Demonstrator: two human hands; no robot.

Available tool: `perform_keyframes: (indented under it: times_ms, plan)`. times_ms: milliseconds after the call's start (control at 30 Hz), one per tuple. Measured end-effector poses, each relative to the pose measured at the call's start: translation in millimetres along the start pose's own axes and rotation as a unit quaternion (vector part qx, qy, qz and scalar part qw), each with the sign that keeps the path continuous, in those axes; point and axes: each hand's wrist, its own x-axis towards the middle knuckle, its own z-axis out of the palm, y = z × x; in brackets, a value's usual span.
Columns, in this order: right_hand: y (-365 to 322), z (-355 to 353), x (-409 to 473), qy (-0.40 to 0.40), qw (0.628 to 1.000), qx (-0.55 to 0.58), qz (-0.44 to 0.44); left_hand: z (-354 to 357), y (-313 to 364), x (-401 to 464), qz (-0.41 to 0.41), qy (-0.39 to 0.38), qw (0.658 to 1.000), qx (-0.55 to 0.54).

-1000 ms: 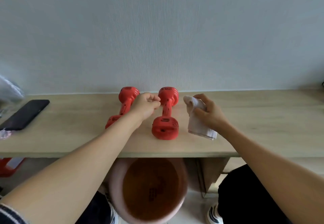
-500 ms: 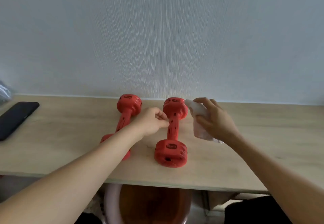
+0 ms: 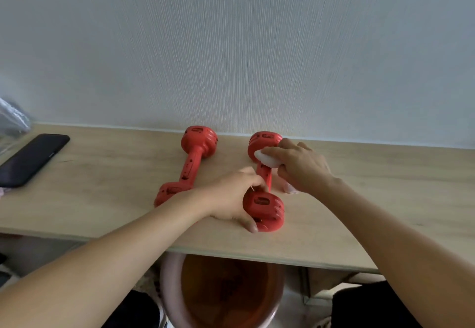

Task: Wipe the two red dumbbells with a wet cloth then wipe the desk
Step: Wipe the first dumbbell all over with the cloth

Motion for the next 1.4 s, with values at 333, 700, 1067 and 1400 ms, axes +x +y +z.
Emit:
perform_keyframes:
  times_ms: [333,700,1067,1400]
  plan:
    - [-5.6,-10.1,-4.6,-0.03,0.996,-0.067,-0.044,-0.5,-7.7,-0.1,0.032,0.024,0.999,-0.001]
    - [-1.3,-14.5,-14.2,-0.061,0.992,-0.05,-0.098,-0.2,-13.4,3.8,0.032,0.033,0.999,-0.002]
    - [1.2,1.7,9.5,-0.003,0.999,-0.025,-0.043,-5.8,-10.2,8.4,0.021,0.011,1.0,0.019]
    - [3.0,0.5,-11.7,-0.004,0.997,-0.029,-0.07,-7.4,-10.0,8.8,0.028,0.007,0.999,0.032]
